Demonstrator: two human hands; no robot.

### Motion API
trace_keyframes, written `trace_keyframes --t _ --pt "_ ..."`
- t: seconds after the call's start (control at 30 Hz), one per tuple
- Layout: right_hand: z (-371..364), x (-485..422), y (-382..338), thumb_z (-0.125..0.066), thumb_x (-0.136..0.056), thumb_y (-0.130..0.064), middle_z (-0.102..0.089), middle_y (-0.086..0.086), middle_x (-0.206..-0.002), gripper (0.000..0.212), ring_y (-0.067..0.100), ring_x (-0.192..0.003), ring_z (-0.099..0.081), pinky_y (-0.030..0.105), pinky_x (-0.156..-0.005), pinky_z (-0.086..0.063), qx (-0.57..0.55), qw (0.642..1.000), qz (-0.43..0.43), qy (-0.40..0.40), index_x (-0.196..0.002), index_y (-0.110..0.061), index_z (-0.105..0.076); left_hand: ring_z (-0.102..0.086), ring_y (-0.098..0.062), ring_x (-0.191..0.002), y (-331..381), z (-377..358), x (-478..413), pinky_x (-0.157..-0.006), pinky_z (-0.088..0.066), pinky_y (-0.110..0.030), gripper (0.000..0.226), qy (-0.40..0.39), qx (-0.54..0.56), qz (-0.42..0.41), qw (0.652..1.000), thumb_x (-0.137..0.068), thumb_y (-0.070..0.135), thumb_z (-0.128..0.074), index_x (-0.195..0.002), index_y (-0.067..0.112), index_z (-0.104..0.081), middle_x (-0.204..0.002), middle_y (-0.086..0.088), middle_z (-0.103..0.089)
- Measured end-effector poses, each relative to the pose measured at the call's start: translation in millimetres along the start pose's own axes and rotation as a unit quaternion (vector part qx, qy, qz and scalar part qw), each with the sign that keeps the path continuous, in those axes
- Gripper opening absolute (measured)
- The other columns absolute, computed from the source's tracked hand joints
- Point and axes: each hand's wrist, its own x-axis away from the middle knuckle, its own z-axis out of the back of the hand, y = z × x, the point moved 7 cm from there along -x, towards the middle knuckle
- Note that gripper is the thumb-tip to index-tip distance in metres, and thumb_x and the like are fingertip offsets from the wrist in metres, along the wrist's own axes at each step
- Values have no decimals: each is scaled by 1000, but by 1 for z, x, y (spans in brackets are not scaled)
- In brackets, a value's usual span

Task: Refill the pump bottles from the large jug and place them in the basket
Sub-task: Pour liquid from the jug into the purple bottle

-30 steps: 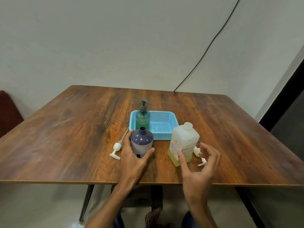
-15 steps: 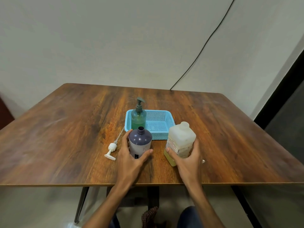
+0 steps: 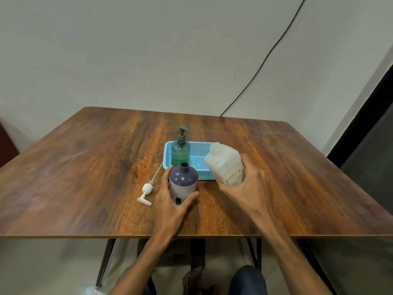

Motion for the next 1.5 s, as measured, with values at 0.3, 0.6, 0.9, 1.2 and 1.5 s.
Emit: trace_keyframes --t 0.3,0.6,0.9,1.2,1.5 --pt "-9 -14 -26 -75 -77 -49 -62 -4 -130 86 18 -106 -64 25 -74 -45 221 966 81 -111 -150 -30 -32 -45 1 -135 -3 -1 0 -105 -40 -8 100 -5 2 11 1000 -77 40 -85 -157 25 -28 -155 10 -43" --pt "-5 -23 -34 -84 -67 -43 -69 3 -117 84 27 -96 -66 33 -73 -42 285 947 105 -102 -140 -23 -50 -48 0 -135 -8 -2 -3 -106 -44 -14 100 -16 12 10 1000 -78 44 -85 -158 34 -24 -155 11 -44" --pt "-6 -29 -40 -91 -54 -41 -73 4 -104 84 30 -85 -69 37 -71 -49 329 931 130 -84 -129 -21 -59 -47 5 -133 -5 -2 -3 -107 -44 -14 101 -20 18 5 1000 -78 43 -85 -158 34 -24 -155 11 -44" --pt "-5 -29 -41 -87 -64 -41 -70 5 -118 83 30 -98 -67 42 -83 -50 332 928 133 -102 -138 -22 -53 -48 4 -134 0 -2 -2 -107 -44 -16 101 -28 35 -7 999 -77 41 -85 -158 34 -26 -149 20 -45" --pt "-3 -31 -41 -89 -60 -37 -70 4 -115 81 31 -96 -68 42 -80 -49 342 925 131 -100 -133 -23 -56 -48 3 -133 2 -3 -2 -106 -44 -15 100 -35 37 -11 999 -77 41 -85 -157 40 -24 -150 15 -46"
